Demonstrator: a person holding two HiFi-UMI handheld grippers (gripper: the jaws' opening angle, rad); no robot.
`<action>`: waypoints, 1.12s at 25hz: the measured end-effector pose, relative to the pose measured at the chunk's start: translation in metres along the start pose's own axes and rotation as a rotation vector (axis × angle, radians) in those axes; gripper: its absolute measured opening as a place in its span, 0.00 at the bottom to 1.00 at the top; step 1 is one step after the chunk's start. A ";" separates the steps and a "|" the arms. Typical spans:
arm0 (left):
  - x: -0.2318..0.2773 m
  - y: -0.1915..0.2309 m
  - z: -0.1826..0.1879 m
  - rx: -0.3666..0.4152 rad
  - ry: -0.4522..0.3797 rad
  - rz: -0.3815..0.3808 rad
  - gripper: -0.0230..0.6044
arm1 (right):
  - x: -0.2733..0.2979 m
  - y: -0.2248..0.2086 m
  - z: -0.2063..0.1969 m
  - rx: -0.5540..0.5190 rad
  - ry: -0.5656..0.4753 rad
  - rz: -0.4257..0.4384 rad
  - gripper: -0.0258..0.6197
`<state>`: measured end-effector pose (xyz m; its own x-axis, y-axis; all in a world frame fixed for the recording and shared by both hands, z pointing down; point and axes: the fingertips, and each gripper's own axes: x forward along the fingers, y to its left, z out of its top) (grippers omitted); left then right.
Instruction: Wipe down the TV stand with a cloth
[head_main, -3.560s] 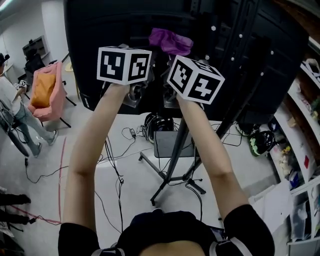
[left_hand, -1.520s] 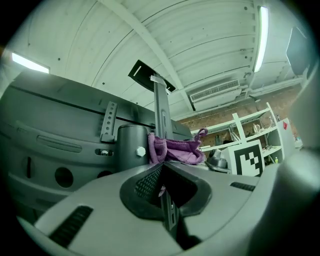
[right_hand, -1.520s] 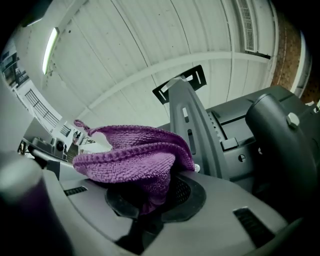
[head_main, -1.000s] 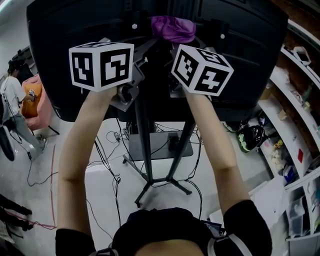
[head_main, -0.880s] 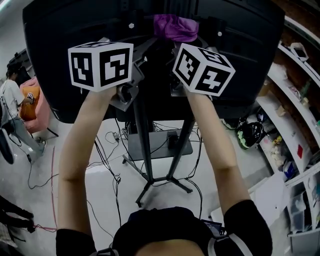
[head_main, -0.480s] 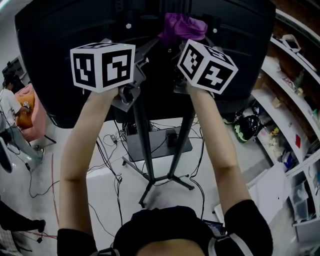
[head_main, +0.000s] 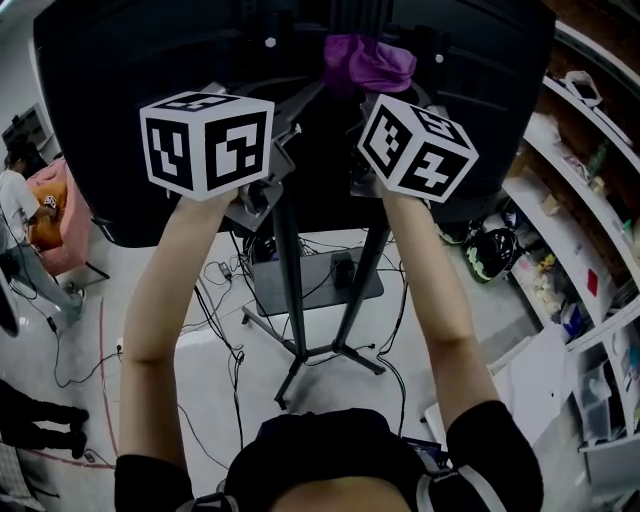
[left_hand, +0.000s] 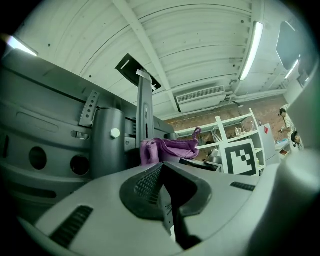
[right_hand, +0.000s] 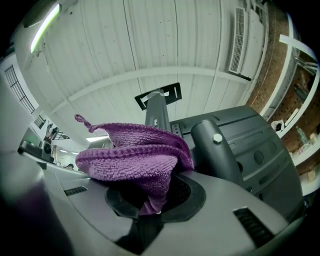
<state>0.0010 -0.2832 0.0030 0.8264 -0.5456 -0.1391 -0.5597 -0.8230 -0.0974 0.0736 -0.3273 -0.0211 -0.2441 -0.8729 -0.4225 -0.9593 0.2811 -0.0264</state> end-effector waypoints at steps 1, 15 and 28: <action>-0.002 0.000 -0.003 0.001 0.003 0.005 0.05 | -0.001 0.006 -0.003 0.003 0.005 0.018 0.14; -0.045 0.031 -0.036 -0.003 0.053 0.136 0.05 | 0.015 0.061 -0.051 0.057 0.083 0.144 0.14; -0.022 0.013 -0.041 -0.008 0.077 0.092 0.05 | 0.007 0.026 -0.044 0.061 0.098 0.096 0.14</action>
<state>-0.0220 -0.2880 0.0455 0.7741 -0.6291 -0.0708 -0.6331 -0.7700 -0.0798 0.0402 -0.3439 0.0150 -0.3497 -0.8748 -0.3353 -0.9212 0.3862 -0.0467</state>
